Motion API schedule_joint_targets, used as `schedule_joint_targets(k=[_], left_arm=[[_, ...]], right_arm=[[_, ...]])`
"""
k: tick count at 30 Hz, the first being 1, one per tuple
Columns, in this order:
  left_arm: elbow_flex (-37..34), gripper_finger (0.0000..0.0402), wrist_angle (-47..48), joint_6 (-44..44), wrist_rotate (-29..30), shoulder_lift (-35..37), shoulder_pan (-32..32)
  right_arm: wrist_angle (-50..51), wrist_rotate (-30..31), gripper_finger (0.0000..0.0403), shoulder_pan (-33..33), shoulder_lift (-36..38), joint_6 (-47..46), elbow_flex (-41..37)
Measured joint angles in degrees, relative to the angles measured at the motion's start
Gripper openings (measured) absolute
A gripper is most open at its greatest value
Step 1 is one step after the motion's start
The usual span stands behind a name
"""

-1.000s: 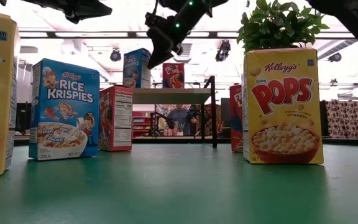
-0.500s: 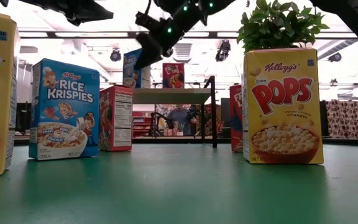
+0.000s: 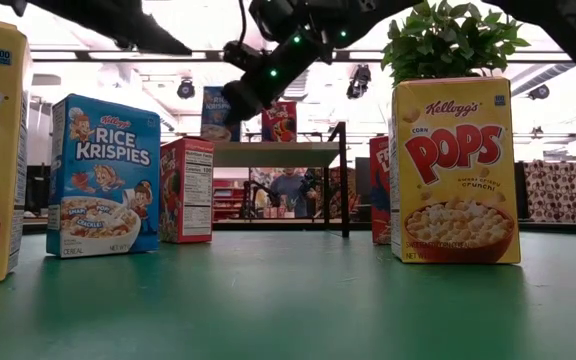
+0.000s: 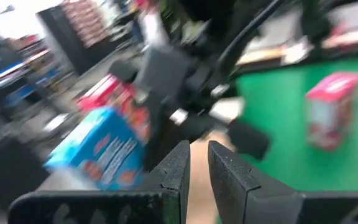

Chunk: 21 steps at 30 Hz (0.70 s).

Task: Stack cereal on shelf
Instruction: Adjust the blue cereal on the shelf

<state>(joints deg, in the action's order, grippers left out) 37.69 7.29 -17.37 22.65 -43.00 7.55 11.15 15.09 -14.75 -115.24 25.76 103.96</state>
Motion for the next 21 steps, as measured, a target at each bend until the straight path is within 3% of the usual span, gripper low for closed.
schedule_joint_targets(k=[4, 14, 21], left_arm=[[0.0, 0.0041, -0.15, -1.31, 6.72, -3.95, 1.35], [0.0, 0.0041, -3.43, -2.58, 6.8, -14.28, 10.52], [1.42, 0.0041, -0.23, -3.13, 4.82, -15.75, 10.63]], right_arm=[[-0.21, -0.01, 0.0013, -0.31, 0.0, 0.4, -0.02], [1.13, -0.09, 0.0013, -0.06, 0.0, 1.35, -0.02], [8.47, -1.25, 0.0013, 1.38, 2.94, 1.91, -0.02]])
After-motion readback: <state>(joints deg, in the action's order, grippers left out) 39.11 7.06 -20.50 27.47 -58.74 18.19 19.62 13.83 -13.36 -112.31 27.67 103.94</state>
